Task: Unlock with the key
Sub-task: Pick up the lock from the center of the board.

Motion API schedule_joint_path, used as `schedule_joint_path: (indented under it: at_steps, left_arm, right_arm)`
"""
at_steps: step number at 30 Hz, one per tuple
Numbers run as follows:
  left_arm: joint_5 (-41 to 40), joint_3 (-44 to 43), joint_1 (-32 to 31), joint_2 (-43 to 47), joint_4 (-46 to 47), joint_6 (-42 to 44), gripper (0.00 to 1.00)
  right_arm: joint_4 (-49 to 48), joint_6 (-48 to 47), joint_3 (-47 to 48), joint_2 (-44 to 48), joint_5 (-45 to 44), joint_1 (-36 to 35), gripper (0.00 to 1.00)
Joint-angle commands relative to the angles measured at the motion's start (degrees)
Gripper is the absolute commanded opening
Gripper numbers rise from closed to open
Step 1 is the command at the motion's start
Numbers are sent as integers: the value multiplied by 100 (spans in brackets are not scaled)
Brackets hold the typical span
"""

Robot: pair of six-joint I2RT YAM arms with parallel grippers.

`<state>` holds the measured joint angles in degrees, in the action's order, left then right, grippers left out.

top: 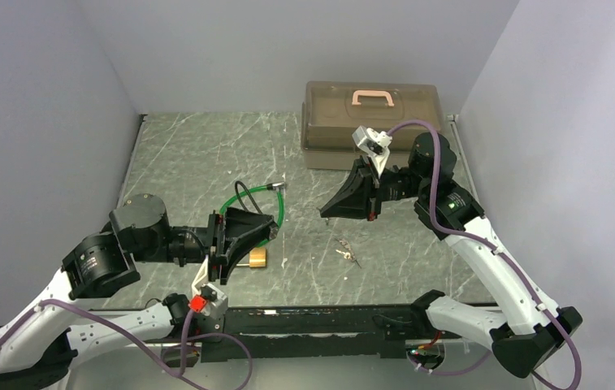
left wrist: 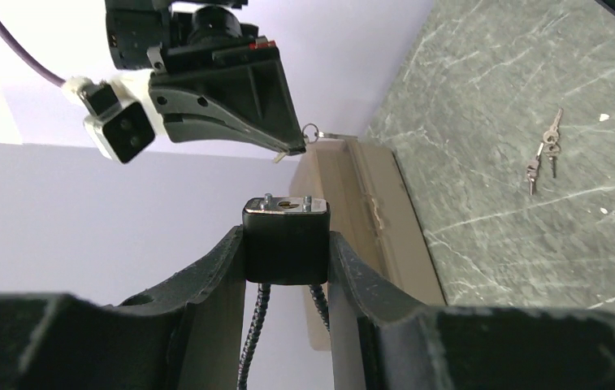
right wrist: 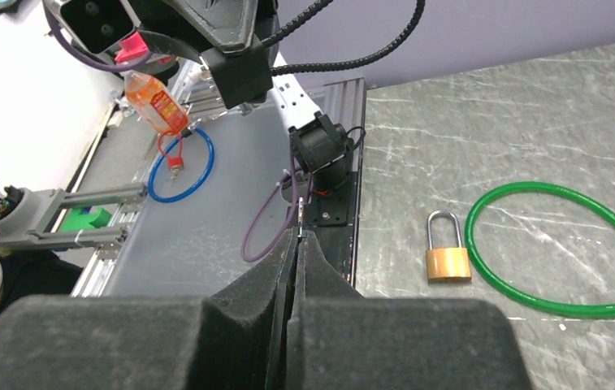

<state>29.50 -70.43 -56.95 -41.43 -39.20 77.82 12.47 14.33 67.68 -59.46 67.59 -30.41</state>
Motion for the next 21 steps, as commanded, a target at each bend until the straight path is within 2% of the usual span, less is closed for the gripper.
schedule_joint_path:
  at_steps: [1,4,7,11,15,18,21]
  left_arm:
    - [291,-231,-144,-17,382,574,0]
    - [175,-203,-191,-48,420,614,0]
    - [-319,-42,-202,-82,490,679,0]
    - [-1866,355,-203,-254,735,703,0]
    - [-3380,588,-203,-572,806,679,0]
    - [-3777,573,-203,-661,686,556,0]
    - [-3872,854,-203,-449,827,853,0]
  right_arm:
    - [-449,71,64,-11,331,3,0]
    - [-405,34,78,-23,305,-4,0]
    - [-213,-75,127,-70,143,-44,0]
    - [631,-579,438,-338,-422,-220,0]
    - [1666,-1076,1036,-813,-1475,-633,0]
    - [2344,-1312,1504,-1269,-2019,-1031,0]
    - [2587,-1365,1751,-1508,-2248,-1267,0]
